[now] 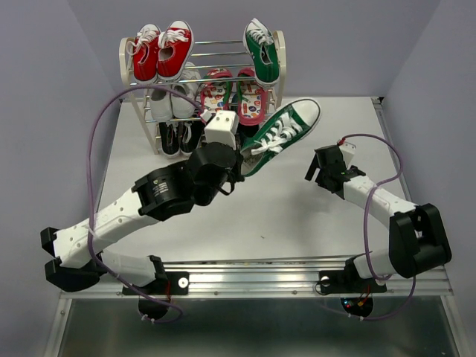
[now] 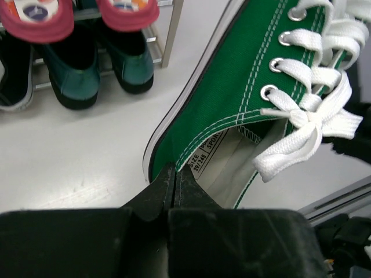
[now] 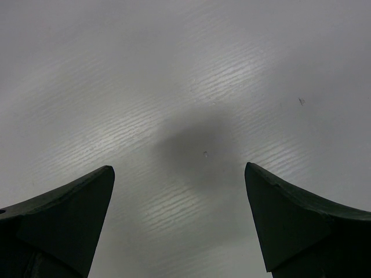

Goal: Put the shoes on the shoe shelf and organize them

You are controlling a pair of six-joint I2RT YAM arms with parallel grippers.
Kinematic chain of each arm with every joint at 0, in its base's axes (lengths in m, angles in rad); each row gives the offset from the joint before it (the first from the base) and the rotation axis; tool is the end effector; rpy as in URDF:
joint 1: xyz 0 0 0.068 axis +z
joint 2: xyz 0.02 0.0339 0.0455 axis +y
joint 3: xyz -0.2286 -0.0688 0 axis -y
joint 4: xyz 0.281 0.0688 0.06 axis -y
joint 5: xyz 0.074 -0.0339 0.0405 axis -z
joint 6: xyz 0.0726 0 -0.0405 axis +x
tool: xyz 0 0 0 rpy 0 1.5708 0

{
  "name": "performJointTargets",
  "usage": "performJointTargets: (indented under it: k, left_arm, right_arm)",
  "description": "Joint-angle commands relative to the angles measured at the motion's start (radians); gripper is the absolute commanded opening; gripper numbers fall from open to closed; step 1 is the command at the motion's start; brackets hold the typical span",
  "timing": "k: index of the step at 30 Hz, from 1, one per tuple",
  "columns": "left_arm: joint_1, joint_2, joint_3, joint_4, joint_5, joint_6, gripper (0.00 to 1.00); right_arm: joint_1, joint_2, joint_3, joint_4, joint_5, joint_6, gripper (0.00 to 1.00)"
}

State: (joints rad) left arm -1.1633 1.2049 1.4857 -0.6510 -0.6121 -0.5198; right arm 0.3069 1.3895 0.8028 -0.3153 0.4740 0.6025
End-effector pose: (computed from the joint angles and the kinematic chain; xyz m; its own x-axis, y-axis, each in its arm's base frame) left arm 0.1635 -0.2736 0.4142 -0.3922 -0.1171 -0.9124 0.3967 0.8734 -0.2826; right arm 0.3264 0.0687 0.1240 -0.6157 0.3338 -0.7138 0.4247 0.9036 0.0563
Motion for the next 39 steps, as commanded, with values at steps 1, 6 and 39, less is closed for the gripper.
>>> performJointTargets:
  k: [1,6,39]
  left_arm:
    - [-0.001,0.011,0.178,0.198,-0.113,0.141,0.0]
    - [0.105,0.11,0.392,0.215,-0.078,0.208,0.0]
    - [0.835,0.39,0.745,0.119,0.219,-0.29,0.0]
  right_arm:
    - [-0.006,0.003,0.021,0.01,0.022,-0.009,1.0]
    - [-0.006,0.006,0.021,0.008,0.005,-0.01,1.0]
    - [-0.006,0.043,0.027,0.01,-0.077,-0.015,1.0]
